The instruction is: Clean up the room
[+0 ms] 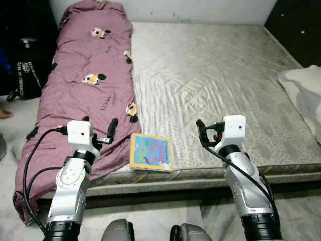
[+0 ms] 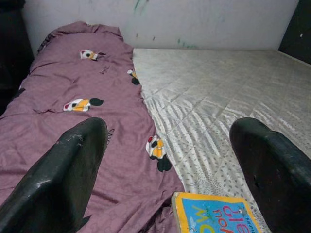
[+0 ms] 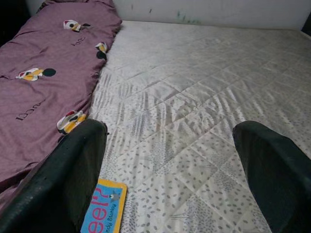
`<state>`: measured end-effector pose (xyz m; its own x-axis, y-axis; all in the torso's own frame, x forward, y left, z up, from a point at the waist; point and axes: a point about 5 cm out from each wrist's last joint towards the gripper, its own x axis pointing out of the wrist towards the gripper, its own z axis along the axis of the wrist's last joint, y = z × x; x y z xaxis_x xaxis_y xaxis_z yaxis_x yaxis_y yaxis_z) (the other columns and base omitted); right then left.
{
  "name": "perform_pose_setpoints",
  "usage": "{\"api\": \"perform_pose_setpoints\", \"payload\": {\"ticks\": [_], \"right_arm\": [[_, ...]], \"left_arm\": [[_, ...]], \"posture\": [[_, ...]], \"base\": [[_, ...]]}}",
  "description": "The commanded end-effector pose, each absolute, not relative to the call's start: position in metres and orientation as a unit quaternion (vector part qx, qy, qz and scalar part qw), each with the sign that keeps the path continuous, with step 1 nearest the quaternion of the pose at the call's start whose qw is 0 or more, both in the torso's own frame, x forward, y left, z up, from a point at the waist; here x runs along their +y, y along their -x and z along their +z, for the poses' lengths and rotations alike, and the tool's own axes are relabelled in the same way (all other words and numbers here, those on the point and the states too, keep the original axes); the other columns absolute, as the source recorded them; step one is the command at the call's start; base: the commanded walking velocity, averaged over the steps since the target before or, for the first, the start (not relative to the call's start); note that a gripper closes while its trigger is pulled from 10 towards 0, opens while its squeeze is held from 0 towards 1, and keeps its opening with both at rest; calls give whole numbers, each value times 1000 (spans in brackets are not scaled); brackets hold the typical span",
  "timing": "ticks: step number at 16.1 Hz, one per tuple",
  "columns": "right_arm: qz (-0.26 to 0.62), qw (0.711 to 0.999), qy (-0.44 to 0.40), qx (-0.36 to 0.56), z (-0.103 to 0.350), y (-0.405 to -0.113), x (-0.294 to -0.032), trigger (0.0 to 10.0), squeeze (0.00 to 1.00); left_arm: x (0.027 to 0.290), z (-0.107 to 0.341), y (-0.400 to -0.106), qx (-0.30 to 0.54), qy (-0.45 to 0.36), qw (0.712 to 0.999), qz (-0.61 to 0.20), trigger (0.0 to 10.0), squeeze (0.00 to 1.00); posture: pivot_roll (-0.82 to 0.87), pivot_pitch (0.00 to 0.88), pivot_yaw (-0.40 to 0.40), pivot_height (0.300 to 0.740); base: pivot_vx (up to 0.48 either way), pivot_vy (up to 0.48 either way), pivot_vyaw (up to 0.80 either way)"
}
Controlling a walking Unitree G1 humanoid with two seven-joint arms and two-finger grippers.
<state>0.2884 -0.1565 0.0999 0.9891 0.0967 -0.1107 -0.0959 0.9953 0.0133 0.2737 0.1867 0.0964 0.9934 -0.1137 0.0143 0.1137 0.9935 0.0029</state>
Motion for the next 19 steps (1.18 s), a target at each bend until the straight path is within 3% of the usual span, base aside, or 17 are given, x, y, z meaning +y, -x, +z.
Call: {"api": "perform_pose_setpoints", "payload": {"ticks": [1,13,19], "right_arm": [[38,998,-2,55,102,-289,-162,10000,0],[36,998,2,52,102,-290,-162,10000,0],[35,998,0,53,102,-289,-162,10000,0]], "left_arm": [[185,101,-275,-17,-3,998,-65,10000,0],[184,101,-274,-18,-4,998,-68,10000,0],[188,98,-275,-7,-10,999,-47,10000,0]], "posture": [[34,116,-46,740],[33,100,-49,740],[35,95,-48,740]], "base": [[0,0,0],[226,0,0],[0,0,0]]}}
